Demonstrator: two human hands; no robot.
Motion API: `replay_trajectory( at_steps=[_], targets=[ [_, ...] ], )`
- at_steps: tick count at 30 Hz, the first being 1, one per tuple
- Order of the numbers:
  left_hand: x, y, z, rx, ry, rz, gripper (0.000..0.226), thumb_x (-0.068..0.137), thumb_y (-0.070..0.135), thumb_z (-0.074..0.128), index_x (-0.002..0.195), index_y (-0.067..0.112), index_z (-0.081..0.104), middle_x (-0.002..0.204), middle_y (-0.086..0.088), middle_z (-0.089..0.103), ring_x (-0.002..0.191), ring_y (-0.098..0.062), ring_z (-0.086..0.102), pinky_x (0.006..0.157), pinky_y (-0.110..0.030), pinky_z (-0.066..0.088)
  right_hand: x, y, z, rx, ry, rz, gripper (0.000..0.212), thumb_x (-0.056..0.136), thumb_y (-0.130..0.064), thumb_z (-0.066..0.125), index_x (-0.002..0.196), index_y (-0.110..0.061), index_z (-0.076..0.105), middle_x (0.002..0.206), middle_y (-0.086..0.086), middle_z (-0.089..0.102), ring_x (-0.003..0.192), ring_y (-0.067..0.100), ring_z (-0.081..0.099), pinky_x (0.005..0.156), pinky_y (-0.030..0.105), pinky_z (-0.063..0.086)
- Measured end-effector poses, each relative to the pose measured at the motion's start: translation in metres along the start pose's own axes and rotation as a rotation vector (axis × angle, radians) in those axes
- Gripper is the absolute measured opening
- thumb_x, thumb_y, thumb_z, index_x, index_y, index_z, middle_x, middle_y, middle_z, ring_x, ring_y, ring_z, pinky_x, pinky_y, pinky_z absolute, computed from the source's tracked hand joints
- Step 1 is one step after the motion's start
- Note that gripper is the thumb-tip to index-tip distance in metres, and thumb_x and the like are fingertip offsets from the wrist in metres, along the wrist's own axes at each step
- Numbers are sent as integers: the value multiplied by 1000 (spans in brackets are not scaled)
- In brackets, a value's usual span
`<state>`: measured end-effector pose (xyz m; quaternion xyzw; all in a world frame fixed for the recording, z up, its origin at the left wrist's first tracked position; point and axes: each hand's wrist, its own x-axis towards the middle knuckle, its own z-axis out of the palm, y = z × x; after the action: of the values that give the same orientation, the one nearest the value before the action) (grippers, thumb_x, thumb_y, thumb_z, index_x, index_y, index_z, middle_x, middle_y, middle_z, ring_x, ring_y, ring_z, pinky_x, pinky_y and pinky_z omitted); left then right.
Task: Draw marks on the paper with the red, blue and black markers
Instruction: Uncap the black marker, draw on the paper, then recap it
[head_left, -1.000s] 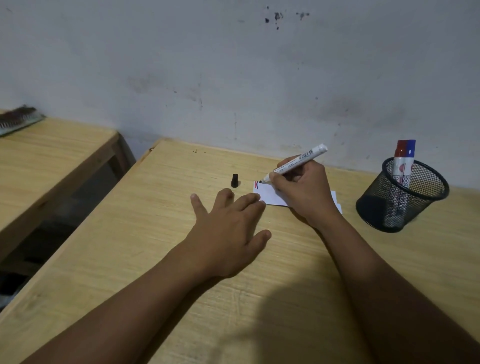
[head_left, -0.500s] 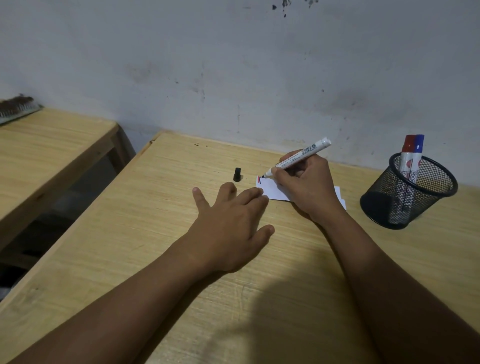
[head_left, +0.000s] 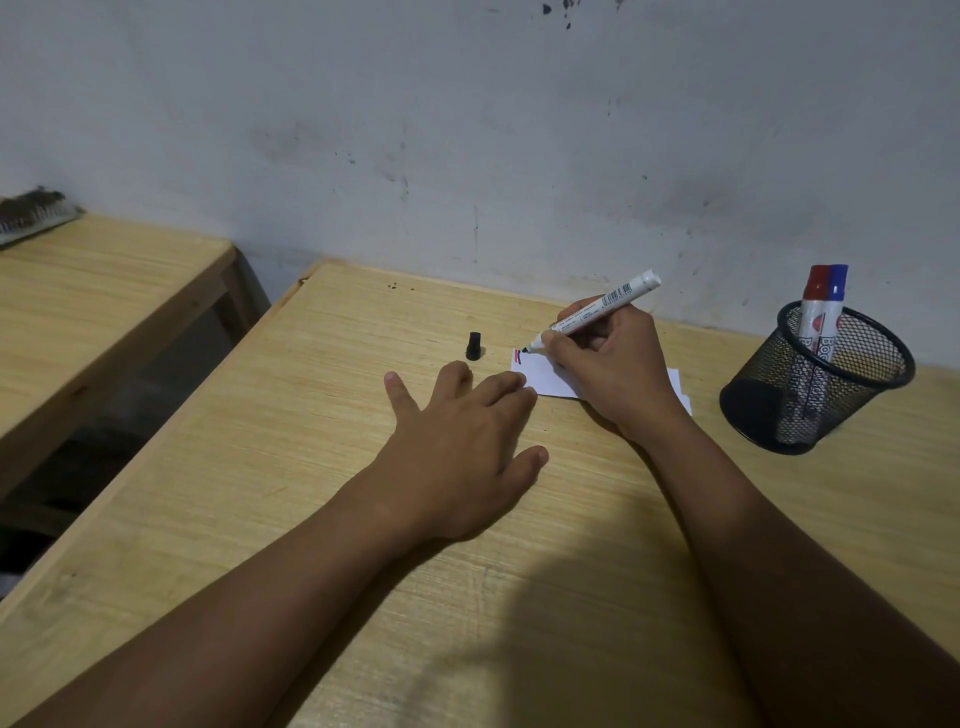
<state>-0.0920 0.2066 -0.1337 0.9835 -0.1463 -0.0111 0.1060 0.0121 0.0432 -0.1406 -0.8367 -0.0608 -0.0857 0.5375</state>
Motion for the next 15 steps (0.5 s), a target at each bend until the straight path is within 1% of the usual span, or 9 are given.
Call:
replay_trajectory(
  at_steps=[5, 8, 15],
  targets=[
    [1, 0, -1, 5, -14, -1, 58, 97, 60, 31, 147, 30, 33, 161, 15, 21, 143, -22, 16, 105, -79, 11, 1, 0, -1, -11, -11, 6, 22, 86, -17, 79, 104, -11, 69, 97, 3, 74, 89, 11, 72, 74, 17, 57],
    [0, 0, -1, 11, -12, -3, 58, 97, 60, 31, 147, 30, 33, 161, 15, 21, 143, -22, 16, 105, -79, 12, 1, 1, -2, -21, -20, 9, 22, 85, -17, 79, 105, -10, 70, 98, 4, 75, 90, 12, 72, 78, 22, 59],
    [1, 0, -2, 0, -15, 1, 58, 97, 59, 32, 147, 30, 33, 162, 14, 21, 143, -21, 16, 105, -80, 11, 1, 0, -4, -37, -53, 3, 15, 83, -13, 78, 97, -9, 72, 94, 5, 76, 87, 14, 73, 75, 21, 58]
  ],
)
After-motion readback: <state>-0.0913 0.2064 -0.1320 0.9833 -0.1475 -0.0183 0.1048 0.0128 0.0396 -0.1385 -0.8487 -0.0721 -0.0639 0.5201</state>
